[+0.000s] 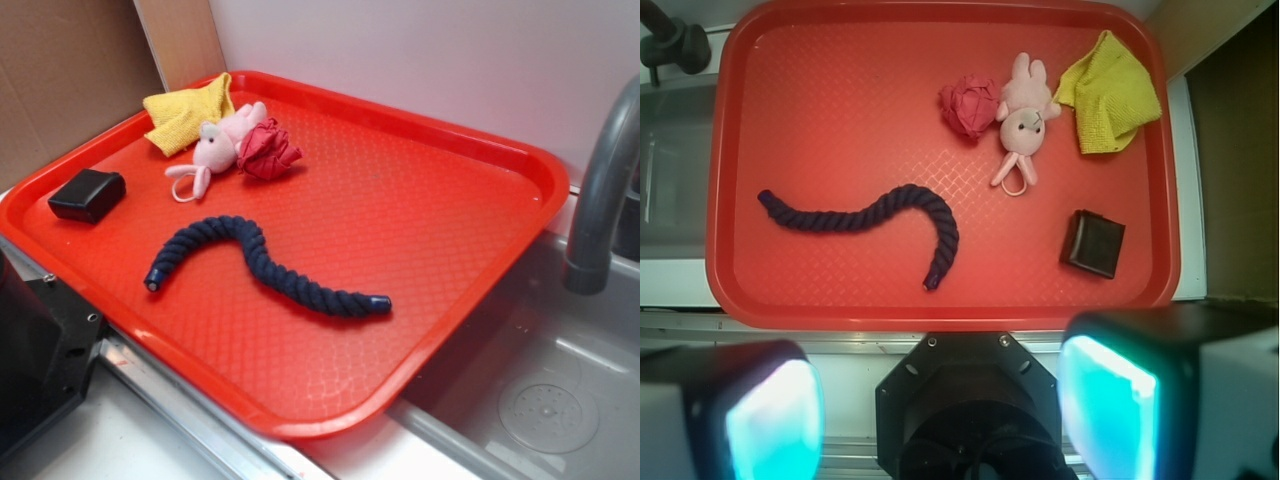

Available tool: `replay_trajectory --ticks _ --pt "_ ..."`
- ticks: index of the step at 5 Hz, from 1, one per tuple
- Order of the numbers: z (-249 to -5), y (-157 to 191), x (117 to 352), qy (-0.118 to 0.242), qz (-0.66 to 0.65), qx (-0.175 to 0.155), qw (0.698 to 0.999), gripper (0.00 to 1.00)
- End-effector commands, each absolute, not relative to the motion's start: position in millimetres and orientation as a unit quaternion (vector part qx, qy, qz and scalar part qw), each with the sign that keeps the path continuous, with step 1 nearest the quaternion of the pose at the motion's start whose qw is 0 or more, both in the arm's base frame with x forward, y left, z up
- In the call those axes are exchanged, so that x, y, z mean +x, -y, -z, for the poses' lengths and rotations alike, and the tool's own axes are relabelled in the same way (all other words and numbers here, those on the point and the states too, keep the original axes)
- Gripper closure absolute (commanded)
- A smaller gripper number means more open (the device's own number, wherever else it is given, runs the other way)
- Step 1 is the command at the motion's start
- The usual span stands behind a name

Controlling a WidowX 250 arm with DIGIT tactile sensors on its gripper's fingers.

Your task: Grab the black box.

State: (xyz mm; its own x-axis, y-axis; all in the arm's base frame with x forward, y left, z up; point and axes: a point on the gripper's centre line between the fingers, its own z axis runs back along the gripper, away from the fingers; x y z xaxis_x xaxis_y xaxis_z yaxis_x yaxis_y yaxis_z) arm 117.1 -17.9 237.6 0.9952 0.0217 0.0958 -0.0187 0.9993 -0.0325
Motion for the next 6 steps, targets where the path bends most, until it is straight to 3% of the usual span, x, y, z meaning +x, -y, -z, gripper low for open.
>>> replay_trajectory --ticks 1,2,5,6 --pt "-237.6 17.9 117.1 0.048 -0.010 -0.016 0.999 0.00" --pt "-218.4 1.3 123.9 0.054 -0.042 0.008 0.998 0.00" --pt "-166.7 -63.5 132.3 0.042 -0.124 0.028 0.991 0.00" --pt "-141.3 -83.4 135.9 0.037 -0.127 0.006 0.991 0.00"
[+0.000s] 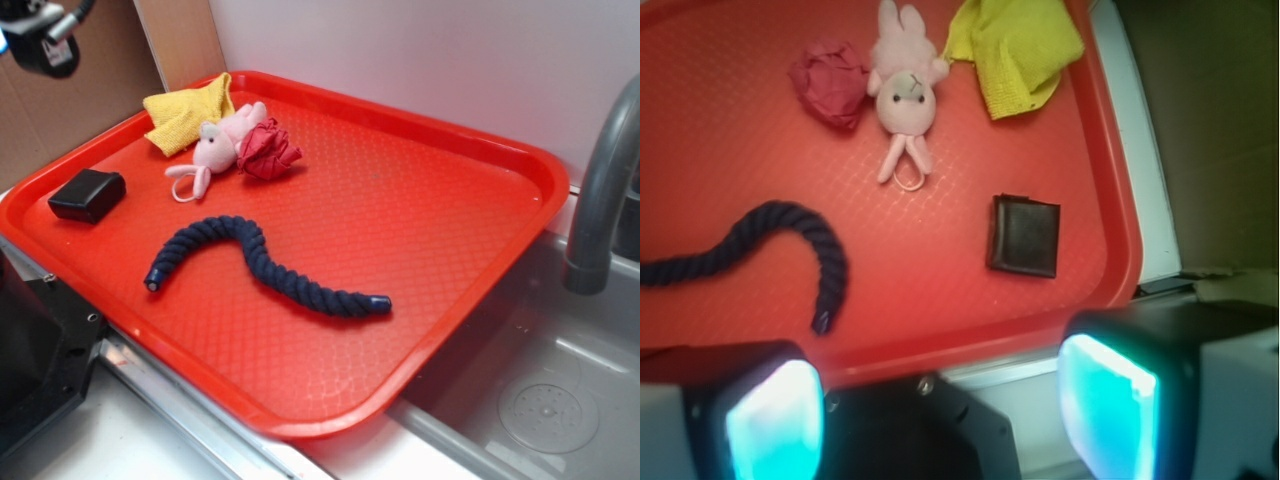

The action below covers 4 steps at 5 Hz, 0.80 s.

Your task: Grab the black box.

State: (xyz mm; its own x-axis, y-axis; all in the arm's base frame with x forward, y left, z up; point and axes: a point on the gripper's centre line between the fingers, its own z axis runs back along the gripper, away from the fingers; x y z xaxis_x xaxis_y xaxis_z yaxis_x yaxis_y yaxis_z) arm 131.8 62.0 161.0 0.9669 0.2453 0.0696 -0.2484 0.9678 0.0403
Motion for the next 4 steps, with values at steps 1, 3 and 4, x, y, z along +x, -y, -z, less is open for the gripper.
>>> replay_trajectory --ticks 1,3,4 --pt "-121.5 -98.6 135.0 0.037 -0.138 0.003 0.990 0.00" --pt "-82.7 -124.7 128.6 0.037 -0.171 0.008 0.985 0.00" --pt "-63.5 -131.5 130.9 0.025 -0.186 -0.001 0.982 0.00"
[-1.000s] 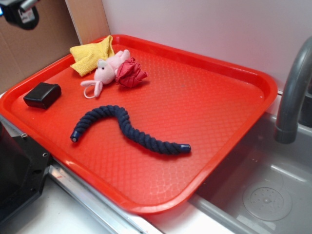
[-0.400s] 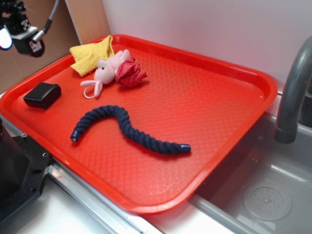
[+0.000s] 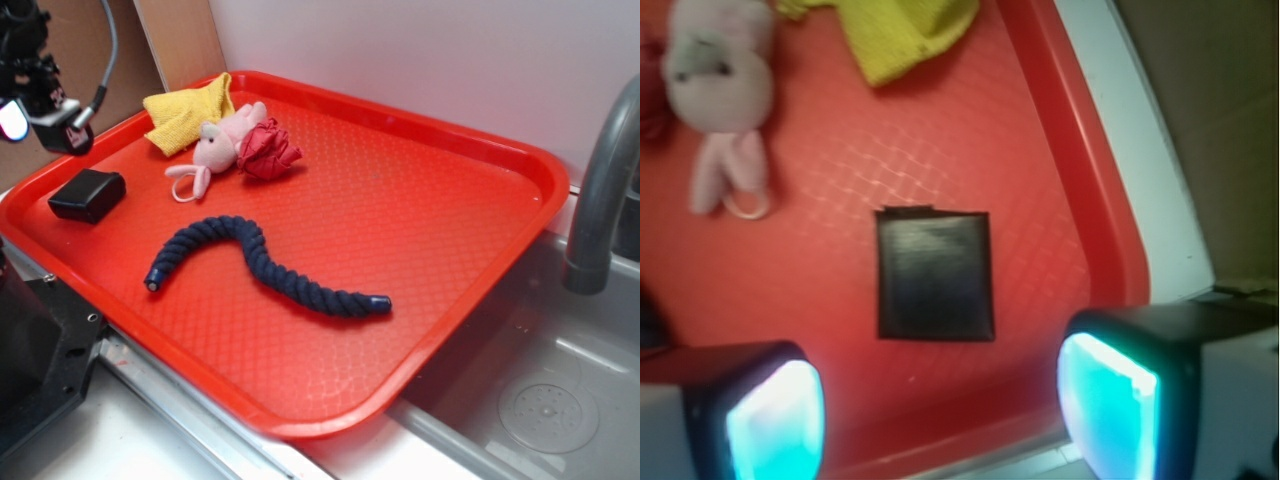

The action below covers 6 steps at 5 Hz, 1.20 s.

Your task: Grab the black box.

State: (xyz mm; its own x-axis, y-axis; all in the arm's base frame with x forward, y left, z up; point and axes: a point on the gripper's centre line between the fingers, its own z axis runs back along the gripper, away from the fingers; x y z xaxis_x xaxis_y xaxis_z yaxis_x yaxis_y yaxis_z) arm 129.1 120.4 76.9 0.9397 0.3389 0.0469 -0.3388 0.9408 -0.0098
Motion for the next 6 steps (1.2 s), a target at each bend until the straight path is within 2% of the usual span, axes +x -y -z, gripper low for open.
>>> replay_trajectory --ticks 1,2,4,6 --pt "-51.8 -133.0 138.1 0.029 -0.195 -0.022 0.980 0.00" --pt "-47.4 -124.6 148.4 0.033 -0.186 -0.037 0.981 0.00" --pt "-36.4 -118.9 156.1 0.011 -0.180 -0.033 0.983 0.00" --pt "-24.2 -125.5 157.2 -0.034 -0.188 -0.007 0.982 0.00"
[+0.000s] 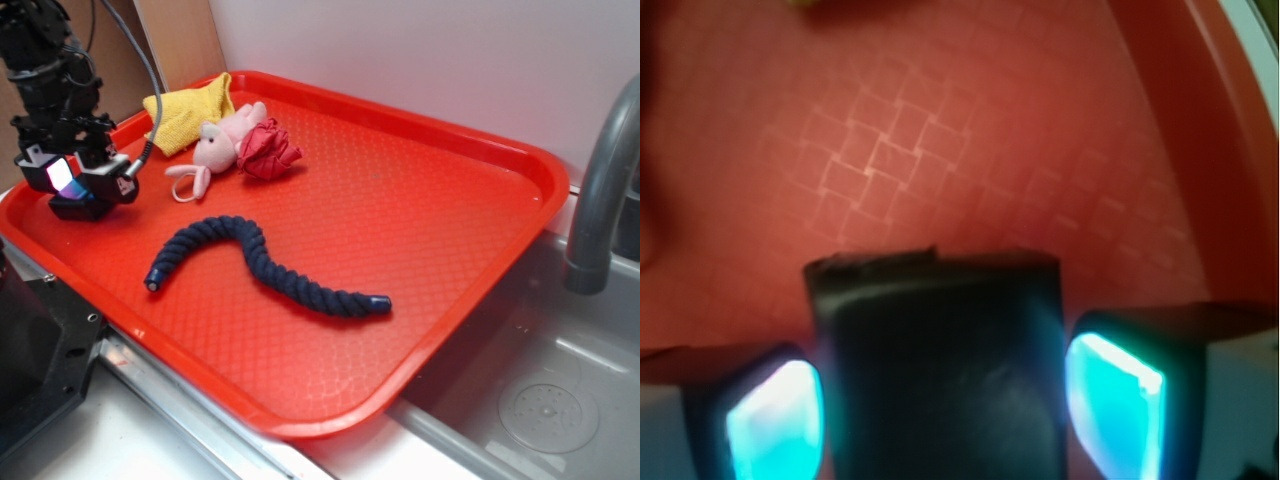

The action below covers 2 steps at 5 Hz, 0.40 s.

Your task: Grab the black box.

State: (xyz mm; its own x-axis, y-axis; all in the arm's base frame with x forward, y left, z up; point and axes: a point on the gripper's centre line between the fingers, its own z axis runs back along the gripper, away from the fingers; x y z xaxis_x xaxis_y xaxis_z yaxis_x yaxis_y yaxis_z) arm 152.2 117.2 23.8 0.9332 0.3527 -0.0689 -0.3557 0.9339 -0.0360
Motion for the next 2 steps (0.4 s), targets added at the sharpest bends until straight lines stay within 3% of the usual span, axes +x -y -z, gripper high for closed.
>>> replay_trajectory --ticks 1,2 --pt "-20.9 -121.4 161.8 -0.047 -0.179 0.010 0.983 0.00" --pt "-17.3 -117.0 165.2 -0.056 -0.171 0.022 0.983 0.00"
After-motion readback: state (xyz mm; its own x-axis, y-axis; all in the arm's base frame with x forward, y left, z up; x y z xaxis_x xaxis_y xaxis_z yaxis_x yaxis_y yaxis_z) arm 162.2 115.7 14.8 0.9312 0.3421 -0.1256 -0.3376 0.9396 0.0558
